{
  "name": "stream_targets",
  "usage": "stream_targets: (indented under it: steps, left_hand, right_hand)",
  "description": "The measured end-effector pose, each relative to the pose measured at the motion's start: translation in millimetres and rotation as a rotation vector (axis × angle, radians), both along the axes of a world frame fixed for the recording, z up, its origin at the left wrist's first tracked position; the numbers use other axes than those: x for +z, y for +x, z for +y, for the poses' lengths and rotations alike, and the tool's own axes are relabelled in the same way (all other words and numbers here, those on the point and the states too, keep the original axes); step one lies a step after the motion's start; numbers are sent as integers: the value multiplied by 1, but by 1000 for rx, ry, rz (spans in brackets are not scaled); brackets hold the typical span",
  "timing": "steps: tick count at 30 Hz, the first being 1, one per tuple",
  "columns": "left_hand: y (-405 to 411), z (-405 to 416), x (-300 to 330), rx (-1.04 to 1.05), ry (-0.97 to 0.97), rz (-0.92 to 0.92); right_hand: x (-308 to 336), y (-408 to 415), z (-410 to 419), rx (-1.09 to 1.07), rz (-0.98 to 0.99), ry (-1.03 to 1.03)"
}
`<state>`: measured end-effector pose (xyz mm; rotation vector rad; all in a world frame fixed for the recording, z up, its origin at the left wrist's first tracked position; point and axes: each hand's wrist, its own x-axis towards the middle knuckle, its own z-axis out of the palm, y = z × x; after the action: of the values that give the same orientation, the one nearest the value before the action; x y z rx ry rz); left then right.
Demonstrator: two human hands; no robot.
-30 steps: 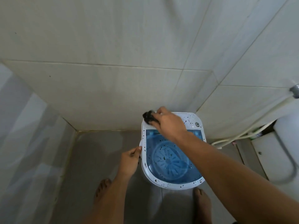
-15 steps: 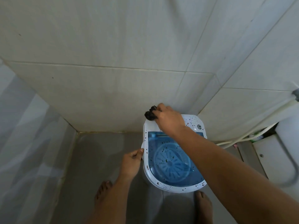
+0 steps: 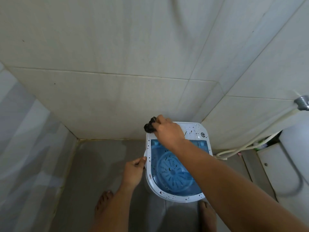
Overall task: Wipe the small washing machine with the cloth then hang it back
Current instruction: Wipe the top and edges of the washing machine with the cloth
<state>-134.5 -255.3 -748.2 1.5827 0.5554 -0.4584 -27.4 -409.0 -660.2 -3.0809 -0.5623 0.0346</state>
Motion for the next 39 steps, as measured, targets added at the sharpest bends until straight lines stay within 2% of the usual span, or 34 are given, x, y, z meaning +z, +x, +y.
stream_targets:
  steps: [3, 5, 7, 9, 11, 16, 20, 22, 24, 32, 36, 39]
  left_hand:
    - [0, 0, 1, -1, 4, -5]
    - [0, 1, 2, 4, 6, -1]
    - [-1, 1, 3, -4, 9, 8]
    - [-1, 0, 3, -16, 18, 12]
    - [-1, 0, 4, -24, 24, 15]
    - [1, 1, 3, -19, 27, 30]
    - [2, 0, 1, -12, 31, 20]
    - [2, 0, 2, -8, 25, 22]
    - [2, 0, 3, -9, 21, 19]
    - [1, 2, 6, -40, 34, 9]
    - [1, 2, 7, -55, 38, -1]
    - [2, 4, 4, -67, 40, 3]
  right_hand:
    - [-8, -22, -14, 170, 13, -32]
    - [-6, -22, -34, 200, 15, -35]
    - [3, -13, -54, 41, 16, 17]
    - [14, -4, -66, -185, -2, 191]
    - [18, -2, -70, -283, -85, 295]
    - [-7, -33, -48, -167, -70, 85]
    - [-28, -60, -39, -70, -132, -9]
    - [-26, -55, -44, 11, -154, -80]
    - [-18, -40, -47, 4, -131, -138]
    - [5, 7, -29, -294, 57, -12]
    - [2, -18, -31, -196, 25, -44]
    - [-1, -46, -37, -91, 32, -144]
